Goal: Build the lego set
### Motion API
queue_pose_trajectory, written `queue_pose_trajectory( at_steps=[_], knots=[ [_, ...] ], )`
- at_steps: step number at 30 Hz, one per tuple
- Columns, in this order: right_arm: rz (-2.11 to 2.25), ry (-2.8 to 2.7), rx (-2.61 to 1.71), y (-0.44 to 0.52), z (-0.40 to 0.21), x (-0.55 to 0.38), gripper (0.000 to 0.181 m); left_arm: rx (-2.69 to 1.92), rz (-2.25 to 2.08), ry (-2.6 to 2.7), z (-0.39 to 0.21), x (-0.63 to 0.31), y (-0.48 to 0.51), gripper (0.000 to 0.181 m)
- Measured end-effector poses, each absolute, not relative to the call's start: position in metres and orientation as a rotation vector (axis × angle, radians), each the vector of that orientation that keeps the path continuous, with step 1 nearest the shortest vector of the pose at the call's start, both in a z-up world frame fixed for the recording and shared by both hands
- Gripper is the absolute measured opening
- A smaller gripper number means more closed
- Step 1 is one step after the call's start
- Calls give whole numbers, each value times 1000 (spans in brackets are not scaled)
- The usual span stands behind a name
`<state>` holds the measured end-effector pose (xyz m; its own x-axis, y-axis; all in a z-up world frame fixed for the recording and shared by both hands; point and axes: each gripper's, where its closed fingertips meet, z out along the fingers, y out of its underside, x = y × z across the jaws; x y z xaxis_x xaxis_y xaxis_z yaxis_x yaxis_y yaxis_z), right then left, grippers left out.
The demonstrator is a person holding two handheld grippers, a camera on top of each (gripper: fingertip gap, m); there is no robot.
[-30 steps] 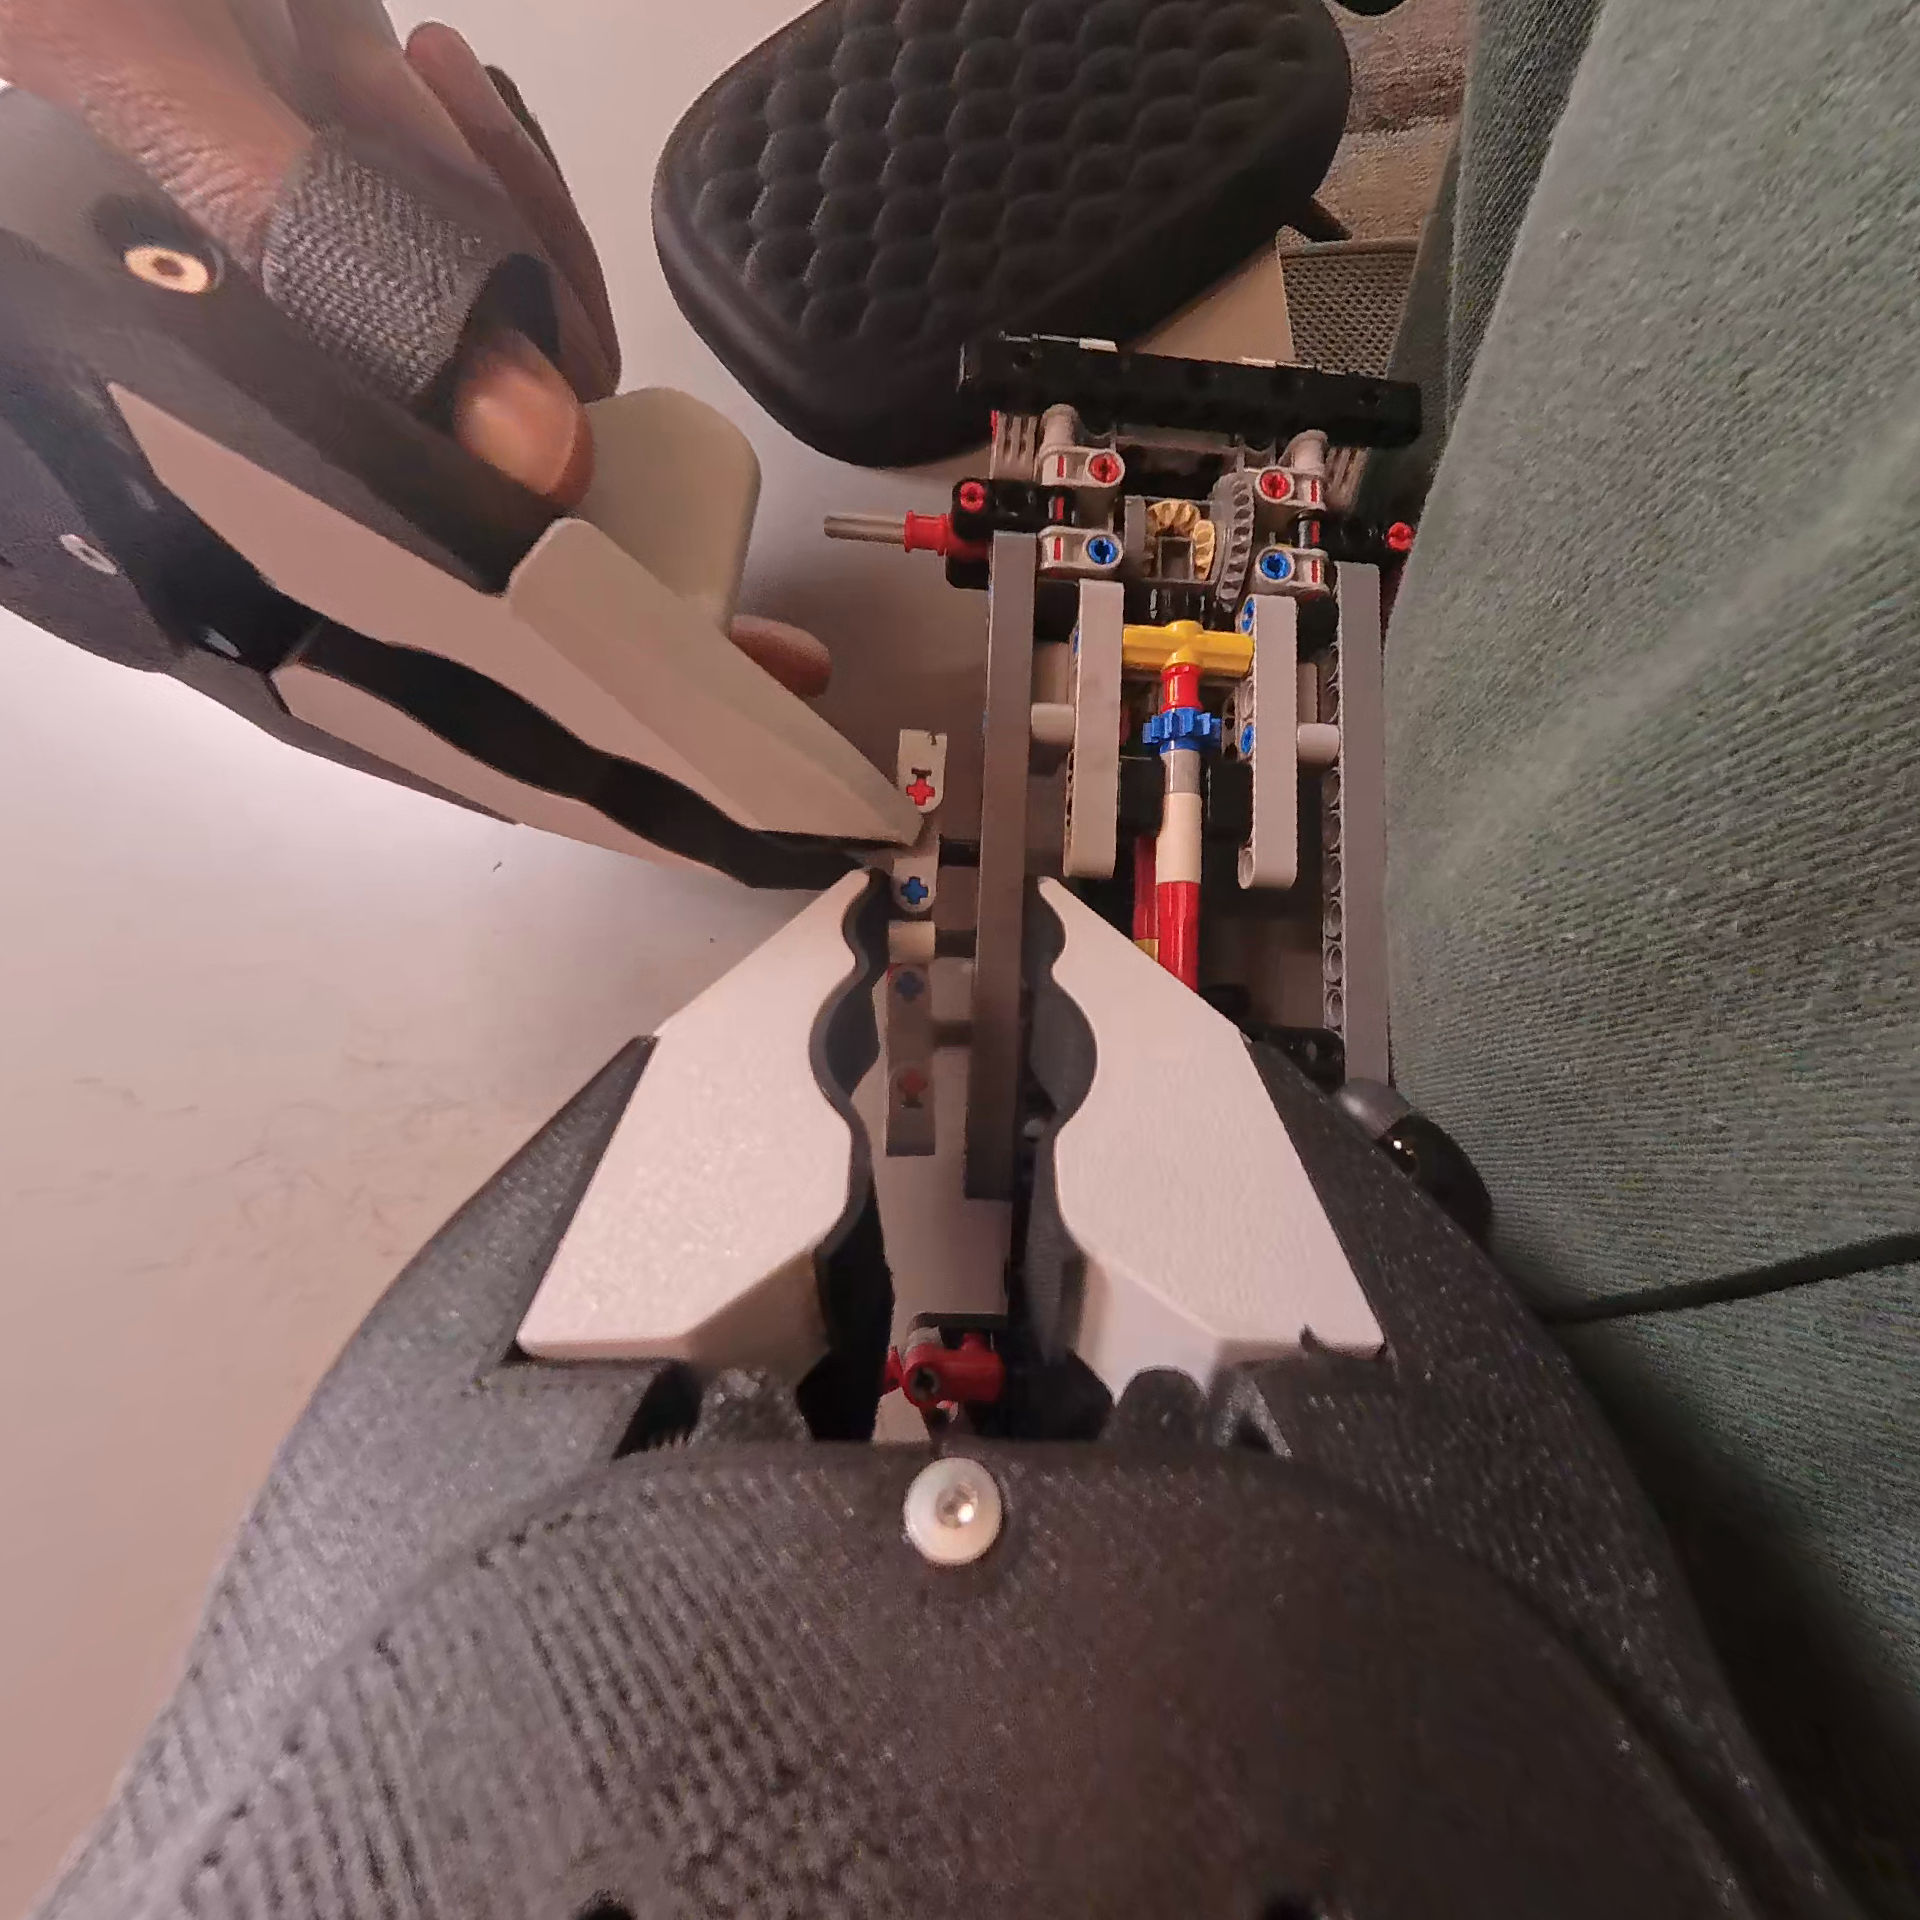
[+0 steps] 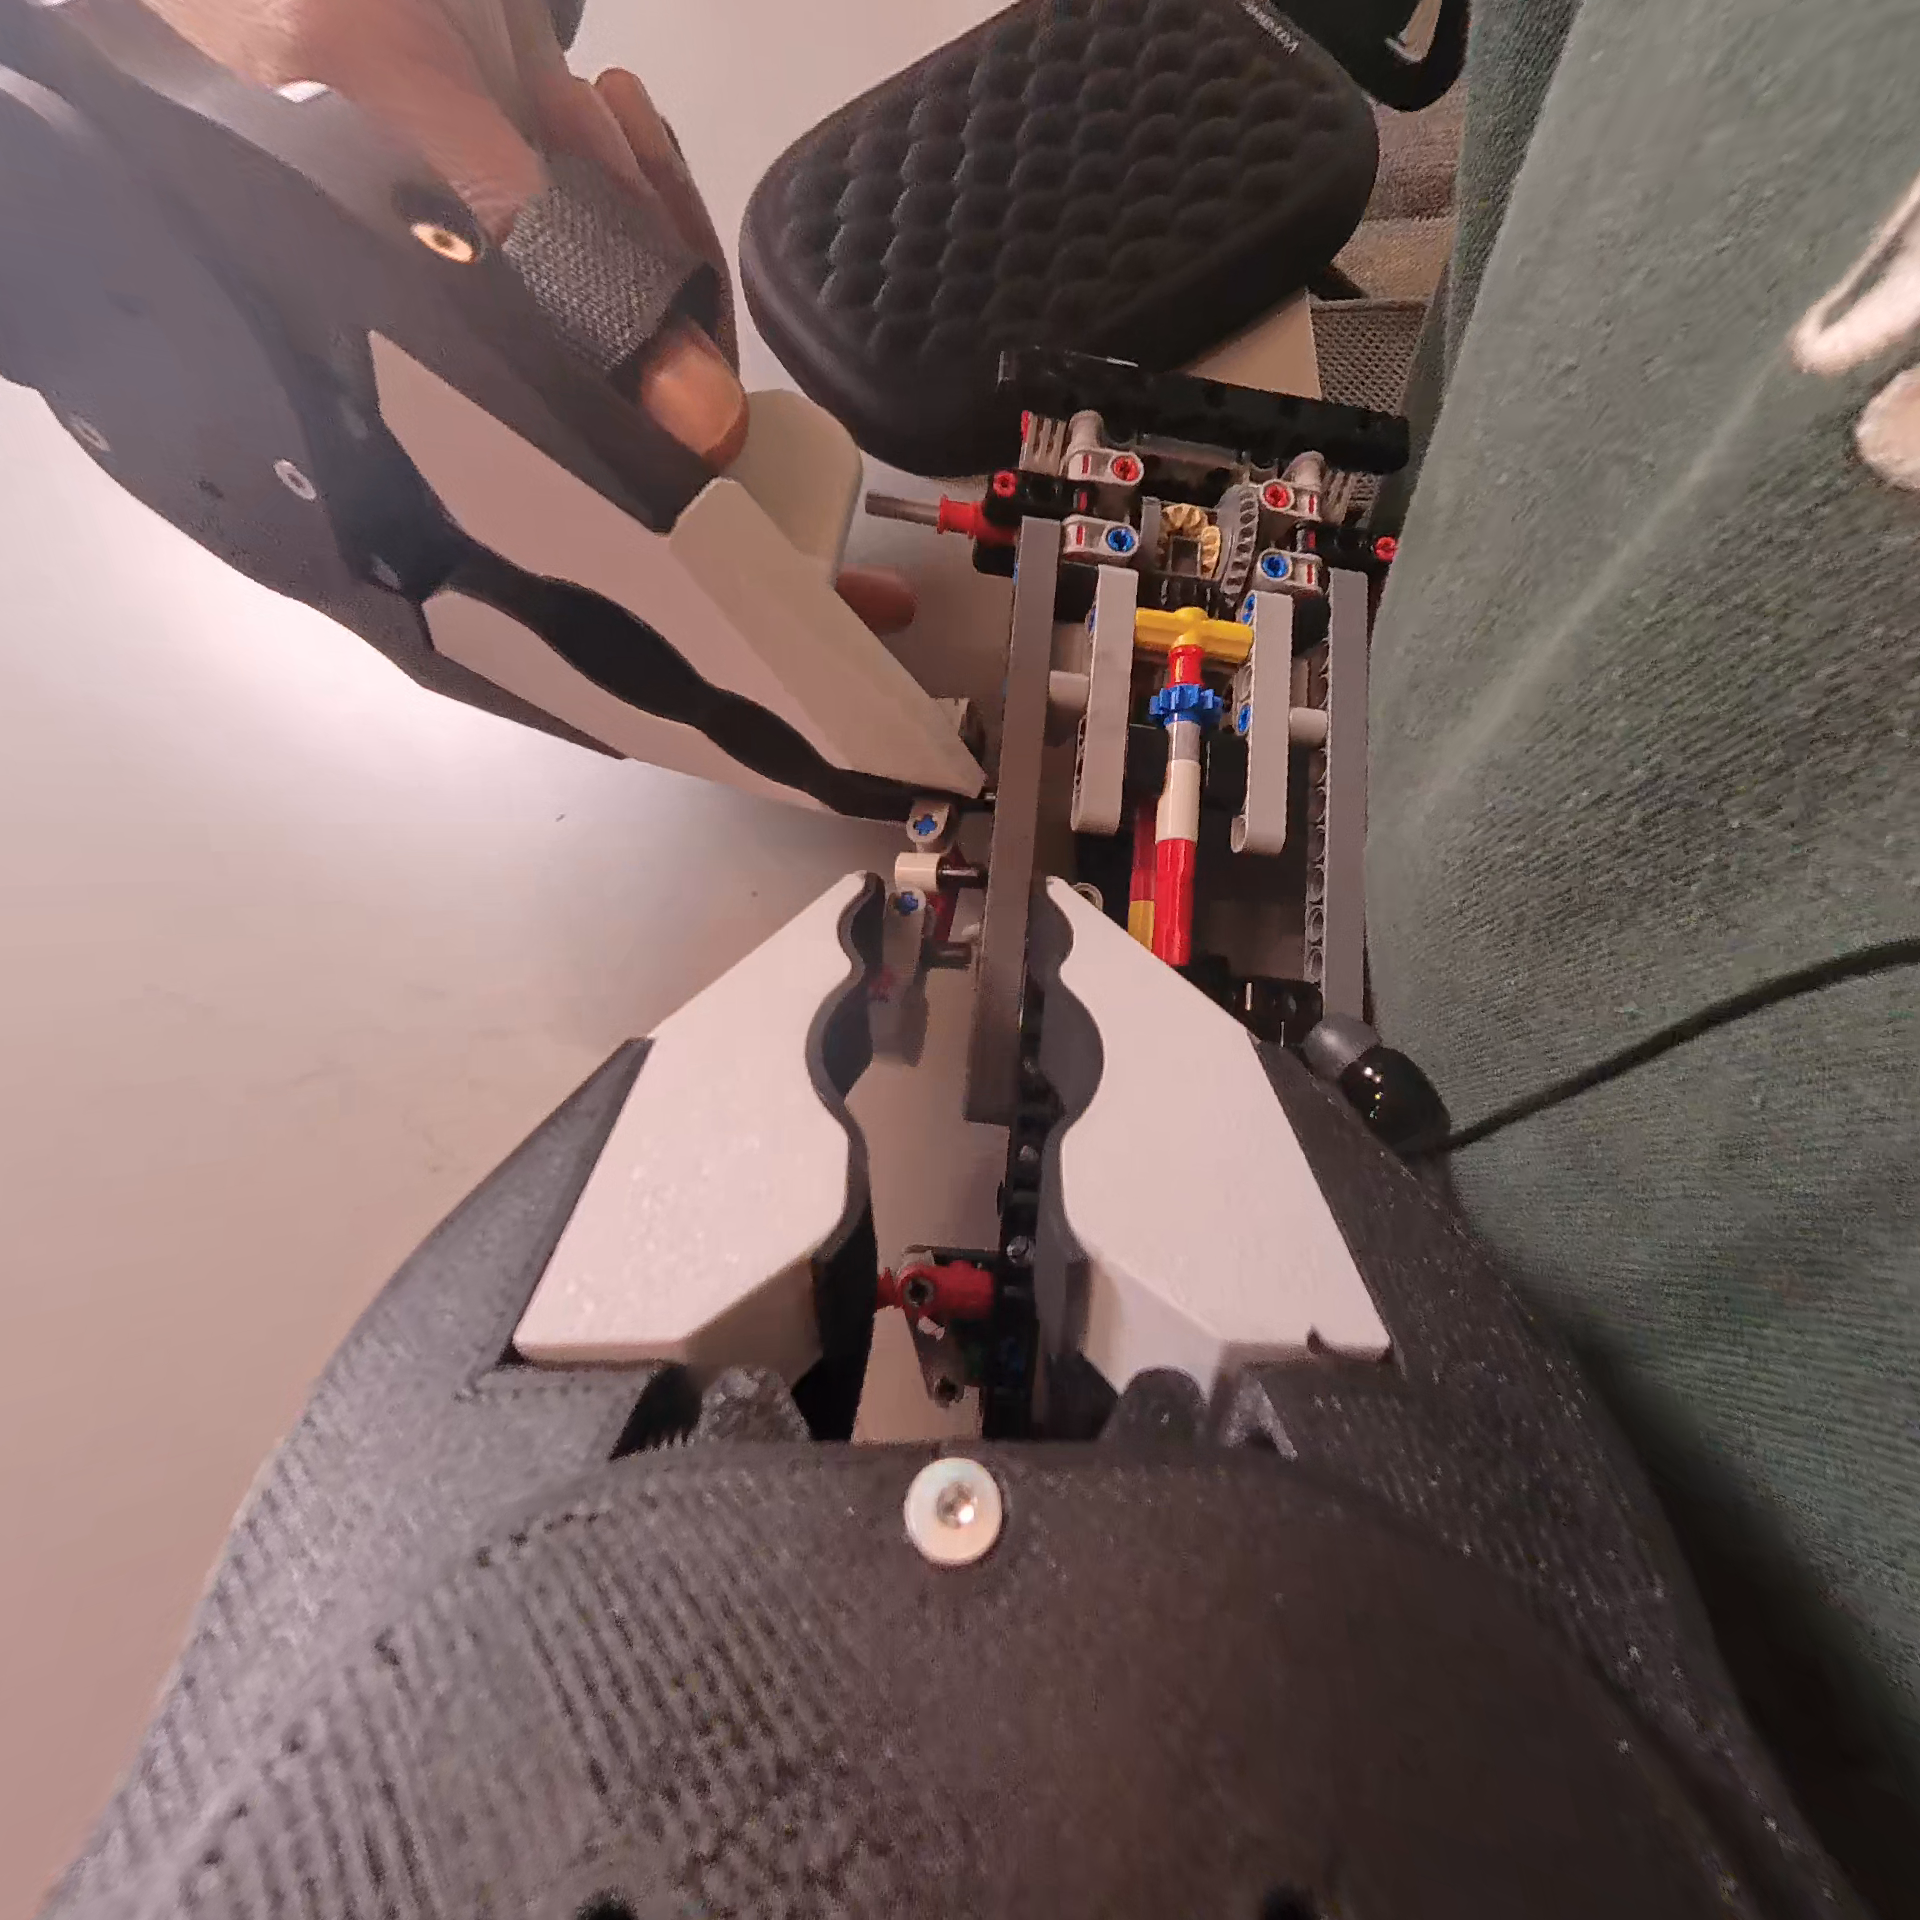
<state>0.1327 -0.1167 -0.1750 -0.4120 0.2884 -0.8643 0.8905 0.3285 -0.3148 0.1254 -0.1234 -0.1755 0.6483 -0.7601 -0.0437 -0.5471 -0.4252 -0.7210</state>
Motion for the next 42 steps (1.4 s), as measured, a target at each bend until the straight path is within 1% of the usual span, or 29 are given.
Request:
queue_pose_trajectory(
  at_steps=[2, 4, 7, 8, 9, 10, 12, 13, 14, 15, 20, 23, 26, 28, 32, 38, 40, 42],
  knots=[
    [-1066, 1926, 1040, -116, -175, 132, 8, -2157, -457, 967, -172, 123, -124, 29],
    [-1055, 1978, 1041, -116, -175, 131, 7, -2191, -571, 890, -167, 120, -122, 35],
    [-1020, 2050, 1054, -115, -175, 130, 7, -2226, -679, 857, -169, 118, -120, 35],
    [-1006, 2075, 1059, -115, -175, 130, 7, -2225, -696, 881, -170, 119, -121, 32],
    [-984, 2090, 1073, -114, -175, 130, 7, -2217, -709, 917, -170, 122, -123, 24],
    [-965, 2095, 1089, -114, -175, 130, 7, -2204, -704, 948, -170, 123, -124, 20],
    [-940, 2103, 1117, -114, -175, 130, 7, -2187, -688, 990, -169, 122, -124, 18],
    [-936, 2109, 1121, -114, -175, 130, 7, -2183, -690, 987, -168, 120, -123, 15],
    [-940, 2111, 1120, -114, -174, 131, 7, -2178, -700, 972, -167, 118, -121, 8],
    [-946, 2104, 1126, -113, -175, 130, 7, -2172, -723, 958, -167, 117, -121, 7],
    [-1048, 1986, 1109, -114, -172, 130, 9, -2093, -720, 1003, -169, 118, -122, 5],
    [-1116, 1851, 1095, -114, -168, 130, 15, -2043, -680, 1032, -169, 117, -121, 5],
    [-1122, 1838, 1075, -113, -171, 132, 16, -1999, -639, 1052, -167, 117, -120, 6],
    [-1143, 1806, 1075, -114, -168, 130, 11, -1985, -635, 1052, -166, 116, -121, 6],
    [-1131, 1817, 1075, -114, -170, 130, 10, -2006, -677, 1028, -166, 117, -121, 6],
    [-1065, 1857, 1098, -114, -171, 131, 9, -2093, -842, 967, -162, 110, -124, 18],
    [-1051, 1862, 1105, -113, -172, 131, 6, -2116, -887, 946, -161, 106, -124, 15],
    [-1042, 1858, 1106, -113, -172, 131, 6, -2130, -911, 963, -162, 106, -127, 7]
  ],
)
